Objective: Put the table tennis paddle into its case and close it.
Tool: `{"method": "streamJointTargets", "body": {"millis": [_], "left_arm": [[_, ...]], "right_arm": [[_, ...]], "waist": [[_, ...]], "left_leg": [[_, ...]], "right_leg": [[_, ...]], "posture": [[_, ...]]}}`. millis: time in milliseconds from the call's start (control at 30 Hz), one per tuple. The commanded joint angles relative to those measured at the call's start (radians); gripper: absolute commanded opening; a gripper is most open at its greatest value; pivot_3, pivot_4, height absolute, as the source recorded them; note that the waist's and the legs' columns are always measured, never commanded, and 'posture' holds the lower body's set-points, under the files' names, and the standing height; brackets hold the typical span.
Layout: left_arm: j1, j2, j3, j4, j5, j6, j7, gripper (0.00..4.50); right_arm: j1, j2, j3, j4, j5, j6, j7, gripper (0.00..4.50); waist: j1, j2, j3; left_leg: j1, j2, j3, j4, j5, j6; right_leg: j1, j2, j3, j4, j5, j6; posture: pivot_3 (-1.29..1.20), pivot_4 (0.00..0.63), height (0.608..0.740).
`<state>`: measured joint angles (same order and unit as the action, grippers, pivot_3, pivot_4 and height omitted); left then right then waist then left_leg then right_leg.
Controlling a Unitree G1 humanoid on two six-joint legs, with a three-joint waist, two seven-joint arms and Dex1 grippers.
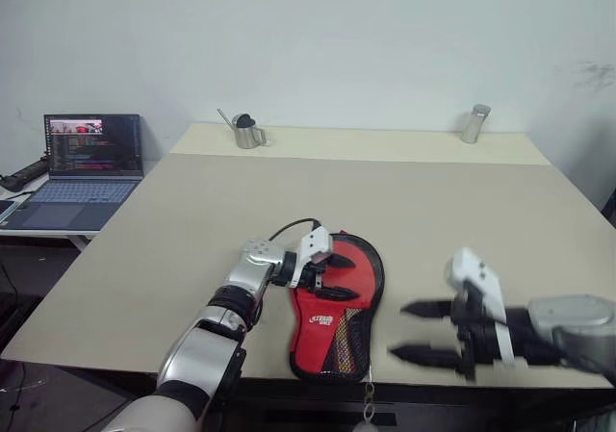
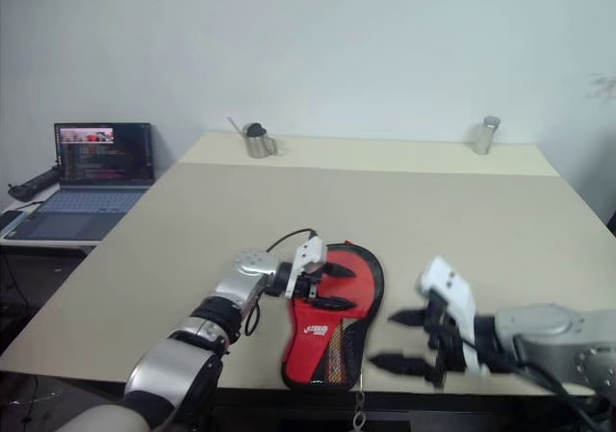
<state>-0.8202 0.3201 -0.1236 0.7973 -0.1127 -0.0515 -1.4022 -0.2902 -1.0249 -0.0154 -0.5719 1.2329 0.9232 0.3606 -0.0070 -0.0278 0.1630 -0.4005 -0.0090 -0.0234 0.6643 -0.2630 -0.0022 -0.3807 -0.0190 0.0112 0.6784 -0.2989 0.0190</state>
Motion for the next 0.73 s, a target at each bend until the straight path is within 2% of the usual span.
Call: {"method": "streamJointTargets", "body": {"millis": [33, 200, 367, 433, 633, 733], "left_arm": [[0.097, 0.102, 0.061, -0.345, -0.122, 0.216, -0.02, 3.83], [0.288, 0.25, 0.174, -0.703, -0.23, 0.445, 0.097, 3.83], [0.459, 0.265, 0.315, -0.907, -0.255, 0.533, 0.34, 3.83], [0.471, 0.238, 0.319, -0.955, -0.262, 0.573, 0.424, 3.83], [0.552, 0.25, 0.324, -0.989, -0.284, 0.555, 0.467, 3.83], [0.558, 0.226, 0.317, -0.982, -0.287, 0.545, 0.51, 3.83]], "right_arm": [[-0.031, 0.101, 0.022, 0.133, -0.258, -0.19, 0.059, 4.26], [-0.113, 0.215, 0.011, 0.378, -0.423, -0.33, 0.201, 4.26], [-0.163, 0.222, -0.044, 0.542, -0.486, -0.361, 0.313, 4.26], [-0.176, 0.196, -0.068, 0.608, -0.512, -0.374, 0.373, 4.26], [-0.2, 0.213, -0.06, 0.638, -0.613, -0.387, 0.401, 4.26], [-0.217, 0.206, -0.033, 0.651, -0.658, -0.371, 0.439, 4.26]], "waist": [[-0.002, 0.0, 0.0], [-0.006, 0.003, 0.002], [0.002, 0.003, 0.002], [0.01, 0.003, 0.003], [0.006, 0.004, 0.003], [0.003, 0.004, 0.003]], "left_leg": [[0.0, 0.001, 0.0, 0.0, 0.0, 0.0], [0.0, 0.001, 0.001, -0.001, 0.0, 0.0], [0.0, 0.001, 0.002, 0.0, 0.0, 0.0], [0.0, 0.001, 0.002, 0.0, 0.0, 0.0], [0.001, 0.001, 0.002, 0.0, 0.0, 0.0], [0.001, 0.001, 0.003, -0.001, 0.0, 0.0]], "right_leg": [[0.0, 0.0, 0.0, 0.0, 0.0, -0.001], [-0.003, 0.0, 0.002, 0.002, -0.001, -0.002], [-0.002, -0.001, 0.002, 0.002, -0.001, -0.002], [-0.002, -0.001, 0.002, 0.002, -0.001, -0.002], [-0.002, -0.001, 0.002, 0.002, -0.001, -0.002], [-0.002, -0.001, 0.002, 0.002, -0.001, -0.002]], "posture": [[0.0, 0.15, 0.74], [0.0, 0.15, 0.74], [0.0, 0.15, 0.74], [0.0, 0.15, 0.74], [0.0, 0.15, 0.74], [0.0, 0.15, 0.74]]}}
